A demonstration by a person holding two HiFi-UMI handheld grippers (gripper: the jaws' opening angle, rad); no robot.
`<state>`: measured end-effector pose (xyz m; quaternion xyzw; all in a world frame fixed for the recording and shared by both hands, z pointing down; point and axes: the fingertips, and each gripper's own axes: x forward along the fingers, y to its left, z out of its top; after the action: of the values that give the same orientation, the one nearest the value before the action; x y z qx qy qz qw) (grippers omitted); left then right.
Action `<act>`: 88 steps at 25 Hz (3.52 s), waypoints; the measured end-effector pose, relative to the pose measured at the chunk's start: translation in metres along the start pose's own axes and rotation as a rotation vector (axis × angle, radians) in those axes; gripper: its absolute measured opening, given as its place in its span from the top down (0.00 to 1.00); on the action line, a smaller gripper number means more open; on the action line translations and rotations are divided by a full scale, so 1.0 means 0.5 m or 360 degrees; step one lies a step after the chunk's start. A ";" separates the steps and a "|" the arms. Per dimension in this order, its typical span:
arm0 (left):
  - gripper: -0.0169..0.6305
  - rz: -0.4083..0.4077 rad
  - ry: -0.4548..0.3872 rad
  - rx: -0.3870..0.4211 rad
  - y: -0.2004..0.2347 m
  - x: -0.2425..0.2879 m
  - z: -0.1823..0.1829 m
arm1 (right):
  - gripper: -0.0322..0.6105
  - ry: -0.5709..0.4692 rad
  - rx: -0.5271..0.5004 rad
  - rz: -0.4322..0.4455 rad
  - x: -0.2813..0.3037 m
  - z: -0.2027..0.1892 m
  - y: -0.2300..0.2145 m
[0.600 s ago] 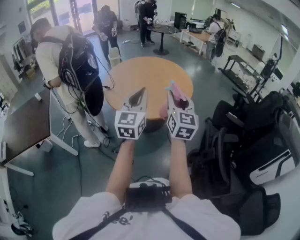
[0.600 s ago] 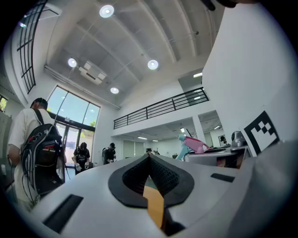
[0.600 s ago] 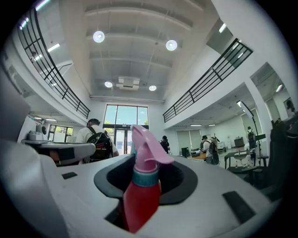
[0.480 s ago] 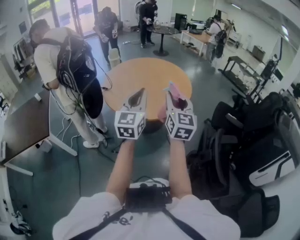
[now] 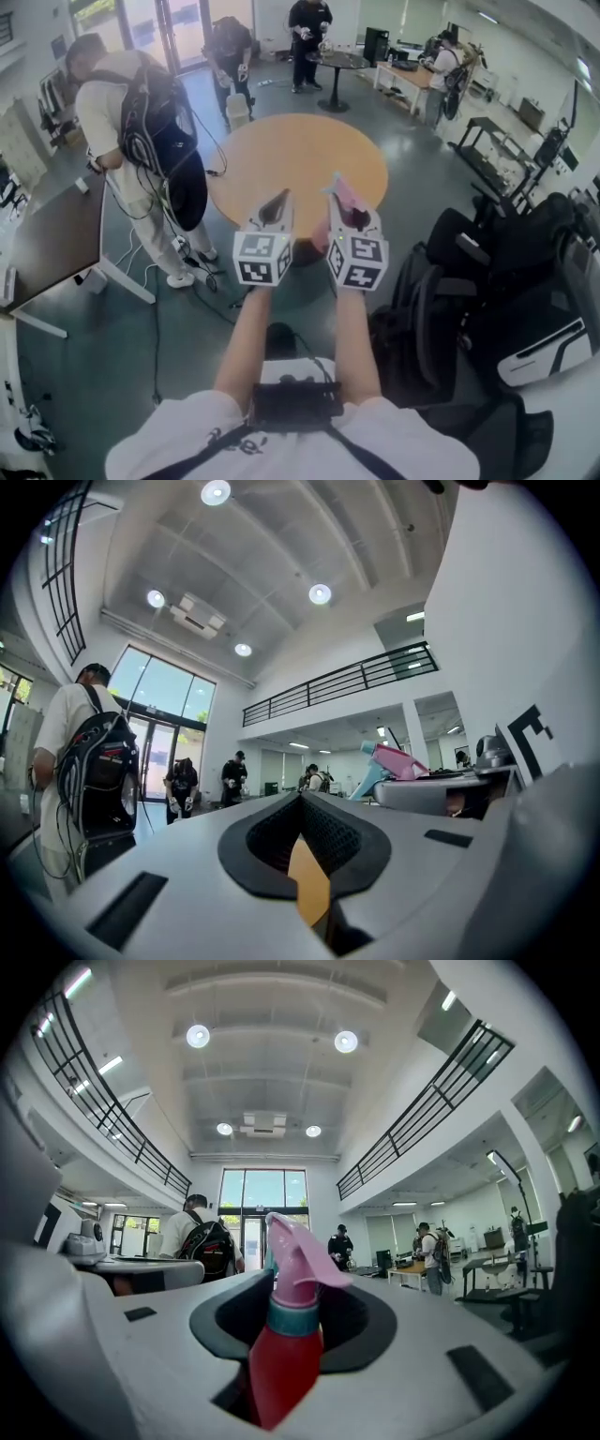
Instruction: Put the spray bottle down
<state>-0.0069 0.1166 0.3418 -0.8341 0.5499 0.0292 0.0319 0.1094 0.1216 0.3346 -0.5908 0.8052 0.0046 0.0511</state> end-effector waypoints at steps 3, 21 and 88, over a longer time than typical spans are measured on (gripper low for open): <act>0.96 0.0007 0.0013 -0.0013 0.001 0.013 0.002 | 0.70 0.0013 0.0025 0.0025 0.007 -0.003 -0.004; 0.96 -0.0133 -0.0107 -0.0072 0.139 0.405 0.021 | 0.70 -0.0071 -0.0099 -0.0077 0.371 0.033 -0.121; 0.96 -0.0015 0.0698 -0.0252 0.492 1.199 -0.616 | 0.70 0.0496 -0.0044 -0.0098 1.311 -0.607 -0.422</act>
<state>0.0070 -0.5551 0.5933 -0.8229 0.5358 -0.1098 -0.1539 0.0925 -0.5862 0.5899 -0.6094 0.7847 -0.0778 -0.0824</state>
